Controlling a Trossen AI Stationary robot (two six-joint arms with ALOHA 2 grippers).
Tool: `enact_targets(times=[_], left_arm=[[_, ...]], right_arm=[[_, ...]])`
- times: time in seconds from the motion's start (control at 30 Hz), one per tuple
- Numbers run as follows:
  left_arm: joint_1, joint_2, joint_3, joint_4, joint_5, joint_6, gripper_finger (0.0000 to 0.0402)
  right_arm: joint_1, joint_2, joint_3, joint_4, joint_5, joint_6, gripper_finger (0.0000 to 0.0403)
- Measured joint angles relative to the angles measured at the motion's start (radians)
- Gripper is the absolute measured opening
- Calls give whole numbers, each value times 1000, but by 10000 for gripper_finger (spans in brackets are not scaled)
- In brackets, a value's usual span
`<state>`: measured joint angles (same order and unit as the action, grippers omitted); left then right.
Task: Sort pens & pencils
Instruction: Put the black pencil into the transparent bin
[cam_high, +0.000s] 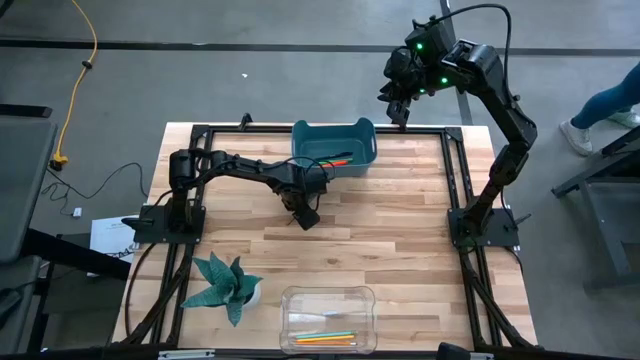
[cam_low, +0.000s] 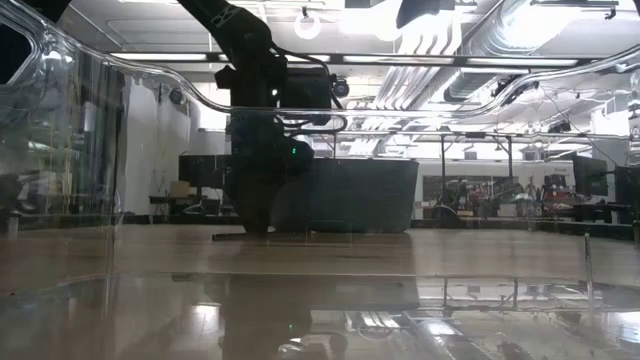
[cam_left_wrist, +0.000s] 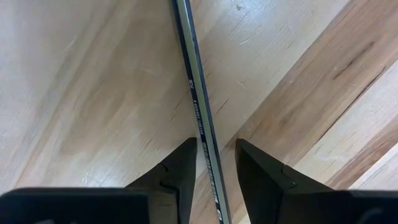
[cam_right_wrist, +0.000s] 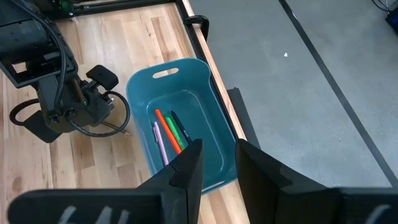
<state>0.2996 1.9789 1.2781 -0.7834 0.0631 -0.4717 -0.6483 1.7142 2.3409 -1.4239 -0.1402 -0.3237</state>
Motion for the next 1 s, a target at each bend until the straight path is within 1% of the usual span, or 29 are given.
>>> enact_targets(times=[0.23,0.37,0.47,0.63,0.8,1.0], left_arm=[[0,1,3,-5,-4,5,97],[1,6,38,-51,-39,39,72],[2,5,72,-45,-60,71,51],[1,5,83,-43,-45,84,32],[1,5,83,-59,-41,86,36],[-5,3,83,-46,-3,86,64]], right_arm=[[0,0,0,0,0,0,85],[0,0,0,0,0,0,85],[0,0,0,0,0,0,85],[0,0,0,0,-6,0,85],[0,0,0,0,-30,0,85],[0,0,0,0,-34,0,85]])
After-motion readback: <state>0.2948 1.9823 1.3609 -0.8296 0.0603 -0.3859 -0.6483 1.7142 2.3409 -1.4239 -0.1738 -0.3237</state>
